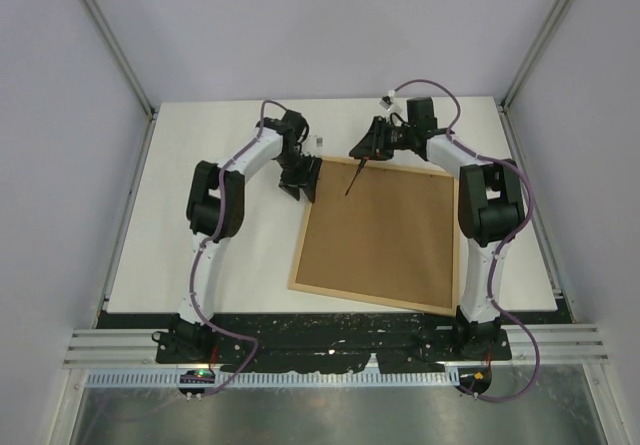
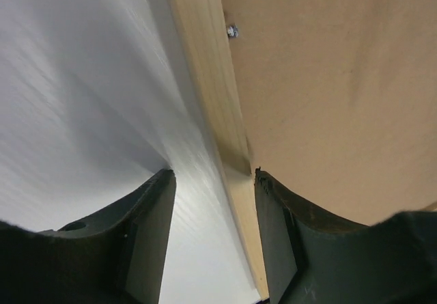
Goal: Take the photo out of the frame
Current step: Adjust the photo frame at the center of the board.
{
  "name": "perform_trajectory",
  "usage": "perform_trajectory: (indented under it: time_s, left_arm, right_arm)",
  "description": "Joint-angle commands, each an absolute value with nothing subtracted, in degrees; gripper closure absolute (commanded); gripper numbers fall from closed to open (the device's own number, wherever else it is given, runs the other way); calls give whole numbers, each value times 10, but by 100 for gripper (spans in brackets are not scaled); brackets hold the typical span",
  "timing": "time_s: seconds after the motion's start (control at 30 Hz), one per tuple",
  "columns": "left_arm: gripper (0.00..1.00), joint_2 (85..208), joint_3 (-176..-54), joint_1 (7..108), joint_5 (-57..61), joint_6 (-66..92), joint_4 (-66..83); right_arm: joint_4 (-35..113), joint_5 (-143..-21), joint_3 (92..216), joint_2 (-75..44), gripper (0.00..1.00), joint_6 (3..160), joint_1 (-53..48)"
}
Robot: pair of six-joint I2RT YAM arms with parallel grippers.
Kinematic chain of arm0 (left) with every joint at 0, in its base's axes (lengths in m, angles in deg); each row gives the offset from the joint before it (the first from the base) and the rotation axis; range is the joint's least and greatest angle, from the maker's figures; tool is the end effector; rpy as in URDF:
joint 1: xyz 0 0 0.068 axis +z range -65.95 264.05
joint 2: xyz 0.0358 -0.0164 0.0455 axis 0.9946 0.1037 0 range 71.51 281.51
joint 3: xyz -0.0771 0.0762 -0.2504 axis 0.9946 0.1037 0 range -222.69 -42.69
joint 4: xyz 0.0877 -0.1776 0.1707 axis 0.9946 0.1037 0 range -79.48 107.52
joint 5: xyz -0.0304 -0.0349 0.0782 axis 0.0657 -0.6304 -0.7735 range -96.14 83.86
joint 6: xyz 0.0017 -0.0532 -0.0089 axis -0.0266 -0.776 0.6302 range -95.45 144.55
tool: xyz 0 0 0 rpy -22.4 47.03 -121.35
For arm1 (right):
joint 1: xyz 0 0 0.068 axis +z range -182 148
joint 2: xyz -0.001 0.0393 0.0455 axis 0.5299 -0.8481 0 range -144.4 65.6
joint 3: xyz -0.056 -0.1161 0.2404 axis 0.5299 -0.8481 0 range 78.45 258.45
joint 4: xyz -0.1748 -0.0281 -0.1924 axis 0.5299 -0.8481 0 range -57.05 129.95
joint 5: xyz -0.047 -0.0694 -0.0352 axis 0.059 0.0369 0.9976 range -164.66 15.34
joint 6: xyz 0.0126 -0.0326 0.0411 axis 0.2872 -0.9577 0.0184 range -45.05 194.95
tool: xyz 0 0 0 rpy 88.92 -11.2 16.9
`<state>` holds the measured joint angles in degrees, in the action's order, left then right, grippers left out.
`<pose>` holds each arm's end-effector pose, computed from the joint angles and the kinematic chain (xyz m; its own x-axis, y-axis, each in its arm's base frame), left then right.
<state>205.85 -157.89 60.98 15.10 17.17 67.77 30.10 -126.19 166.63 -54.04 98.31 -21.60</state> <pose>0.4374 -0.2002 0.1745 -0.9438 0.2718 -0.1881 0.3251 0.8663 -0.3793 0.4504 0.1109 0.2027 -0.8698 0.0913 -0.4848 -0.3768 0.5114 0.7723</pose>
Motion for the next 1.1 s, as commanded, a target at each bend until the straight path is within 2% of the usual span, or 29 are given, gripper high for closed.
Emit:
perform_trajectory:
  time_s: [0.0,0.07,0.13,0.3,0.43,0.77,1.07]
  left_arm:
    - [46,2058,-1599,587,108,177,708]
    - [49,2061,-1599,582,93,175,713]
    - [56,2062,-1588,579,91,172,713]
    - [83,2030,-1520,579,84,156,693]
    - [100,1983,-1429,581,81,125,655]
    - [100,1883,-1320,583,32,25,588]
    - [100,1880,-1306,620,37,-35,567]
  right_arm:
    - [421,-1219,1700,-555,92,1046,-215]
    - [449,-1209,1705,-566,92,1063,-215]
    - [470,-1202,1713,-577,92,1076,-214]
    - [505,-1194,1732,-607,92,1091,-206]
    - [541,-1187,1721,-617,92,1098,-195]
    - [580,-1207,1722,-643,92,1161,-167]
    - [602,-1219,1730,-663,92,1205,-147]
